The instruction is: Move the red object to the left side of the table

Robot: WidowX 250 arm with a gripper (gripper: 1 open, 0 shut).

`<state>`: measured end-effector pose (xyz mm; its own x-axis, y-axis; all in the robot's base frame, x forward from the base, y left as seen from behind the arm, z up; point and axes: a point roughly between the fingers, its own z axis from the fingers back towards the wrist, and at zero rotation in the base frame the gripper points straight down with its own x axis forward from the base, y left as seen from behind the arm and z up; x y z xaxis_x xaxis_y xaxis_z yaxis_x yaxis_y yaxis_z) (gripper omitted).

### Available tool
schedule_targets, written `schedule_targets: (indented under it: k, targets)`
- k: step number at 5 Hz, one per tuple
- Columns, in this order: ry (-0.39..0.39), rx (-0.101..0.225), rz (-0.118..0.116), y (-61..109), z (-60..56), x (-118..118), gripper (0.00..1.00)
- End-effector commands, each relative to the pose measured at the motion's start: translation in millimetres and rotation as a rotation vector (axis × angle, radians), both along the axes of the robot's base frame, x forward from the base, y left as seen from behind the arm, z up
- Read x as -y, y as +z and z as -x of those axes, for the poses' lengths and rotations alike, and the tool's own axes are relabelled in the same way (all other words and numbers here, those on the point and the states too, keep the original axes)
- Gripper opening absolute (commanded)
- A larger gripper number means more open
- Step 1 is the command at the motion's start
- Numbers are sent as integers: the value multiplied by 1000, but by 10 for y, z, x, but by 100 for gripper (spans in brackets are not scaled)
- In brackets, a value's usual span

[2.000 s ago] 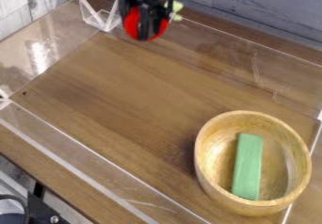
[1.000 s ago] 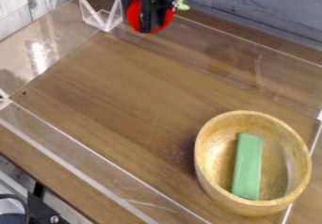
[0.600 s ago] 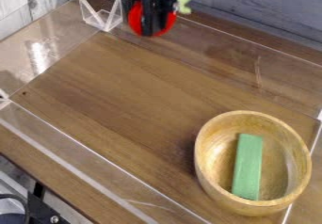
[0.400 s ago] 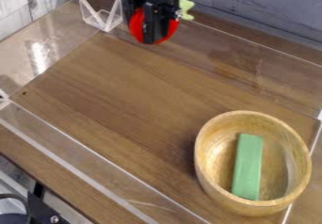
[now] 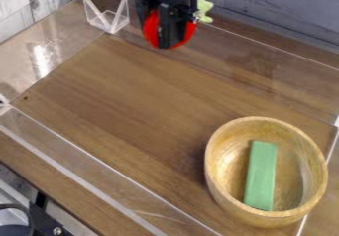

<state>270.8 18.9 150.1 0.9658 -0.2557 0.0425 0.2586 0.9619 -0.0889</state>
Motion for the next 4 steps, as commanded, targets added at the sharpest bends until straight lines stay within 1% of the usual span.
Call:
schedule_targets:
  k: [1,2,4]
  targets:
    - [-25,44,9,150,-62,105,0]
    - [-51,36,20,144,-78,223,0]
    - [67,19,18,-38,-36,-238,0]
